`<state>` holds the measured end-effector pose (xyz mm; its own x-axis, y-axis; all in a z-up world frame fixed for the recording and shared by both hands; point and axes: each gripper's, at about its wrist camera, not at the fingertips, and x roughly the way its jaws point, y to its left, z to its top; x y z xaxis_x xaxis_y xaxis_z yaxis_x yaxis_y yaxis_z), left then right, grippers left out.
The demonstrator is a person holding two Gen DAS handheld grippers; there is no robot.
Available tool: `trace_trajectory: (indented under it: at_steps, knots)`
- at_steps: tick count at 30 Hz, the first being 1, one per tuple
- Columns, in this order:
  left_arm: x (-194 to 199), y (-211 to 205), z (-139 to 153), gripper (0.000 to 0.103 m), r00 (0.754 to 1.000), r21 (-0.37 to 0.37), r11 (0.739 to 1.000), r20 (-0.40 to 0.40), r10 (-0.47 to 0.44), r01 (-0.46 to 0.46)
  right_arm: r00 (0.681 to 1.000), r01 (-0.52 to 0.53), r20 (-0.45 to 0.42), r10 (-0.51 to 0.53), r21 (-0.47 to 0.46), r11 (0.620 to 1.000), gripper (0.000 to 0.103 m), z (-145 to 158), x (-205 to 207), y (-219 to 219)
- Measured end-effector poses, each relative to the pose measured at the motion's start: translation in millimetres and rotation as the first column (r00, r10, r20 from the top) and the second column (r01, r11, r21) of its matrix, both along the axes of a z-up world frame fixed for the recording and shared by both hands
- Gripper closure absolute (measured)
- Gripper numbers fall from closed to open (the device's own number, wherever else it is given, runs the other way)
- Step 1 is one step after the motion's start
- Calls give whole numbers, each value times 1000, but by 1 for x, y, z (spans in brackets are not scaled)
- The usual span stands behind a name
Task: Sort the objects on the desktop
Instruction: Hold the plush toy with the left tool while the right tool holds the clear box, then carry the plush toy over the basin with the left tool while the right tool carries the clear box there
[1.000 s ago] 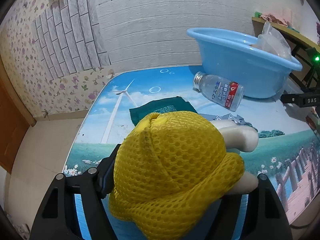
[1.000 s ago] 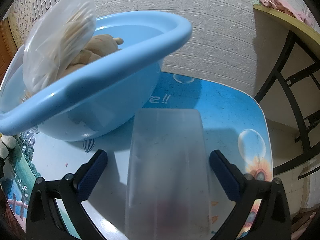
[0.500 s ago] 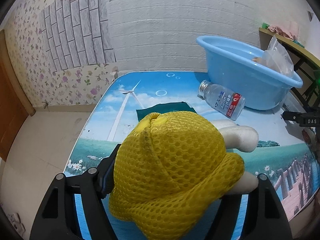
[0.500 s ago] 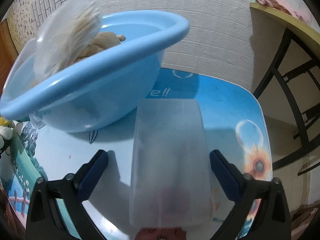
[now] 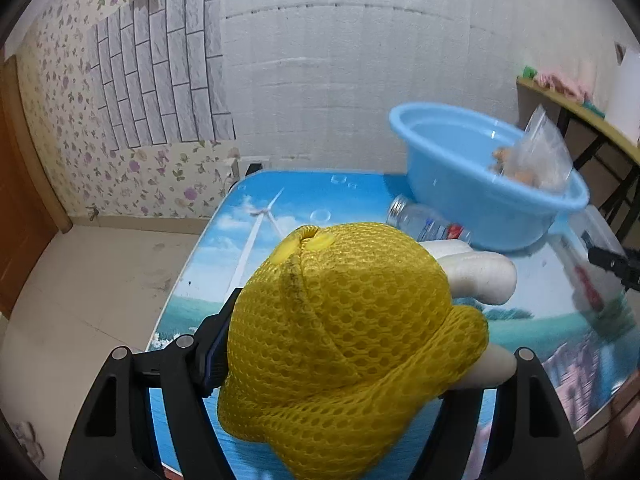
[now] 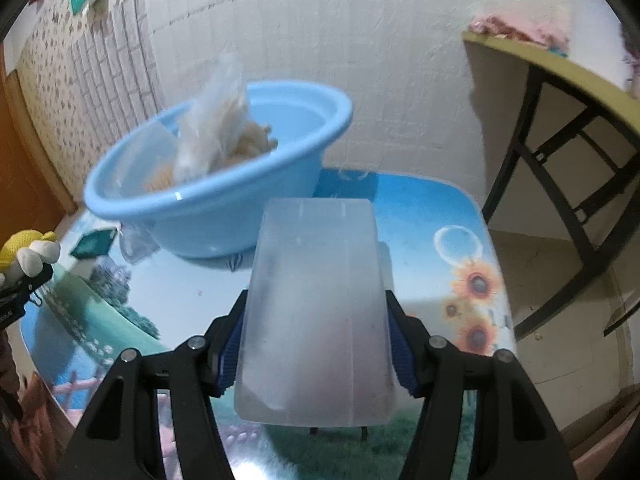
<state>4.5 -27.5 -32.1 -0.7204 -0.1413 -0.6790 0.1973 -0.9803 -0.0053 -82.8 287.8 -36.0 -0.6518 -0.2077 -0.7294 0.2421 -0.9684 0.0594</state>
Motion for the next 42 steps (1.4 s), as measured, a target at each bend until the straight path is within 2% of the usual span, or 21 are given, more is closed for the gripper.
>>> trace_trajectory:
  at_steps: [2,6,10,14,20,27,31,36,42]
  knots:
    - [2,2,12,29,999,10,1000,-32,0,1,999,40,-17,-41,-19,999,42,11,9,2]
    - [4,7,28,29,997,13,1000,-71,-10,11,996,55,-68,-61,-94,994,42,32,15,11]
    - [-4,15,42,29,993,-2,999,-105,-44,44,987,33,-153,-50,-113,993,42,57,23,4]
    - [-21,18,55,29,988,5,998,-144,-63,64,981,-12,-191,-13,-127,992,42,70,22,-9]
    - [-47,37,69,29,978,-1,993,-175,-115,117,979,-61,-202,30,-148,987,42,72,19,-23]
    - [-80,54,66,29,973,16,985,-155,-168,173,982,-84,-181,52,-171,982,42,66,1,-31]
    - [-100,63,62,28,968,1,978,-139,-207,209,985,-81,-161,53,-174,981,42,60,-11,-31]
    - [-121,70,56,25,962,43,966,-111,-249,255,987,-69,-156,44,-158,985,42,54,-27,-33]
    - [-124,77,55,16,953,1,960,-122,-277,279,987,-68,-150,48,-131,989,42,47,-50,-42]
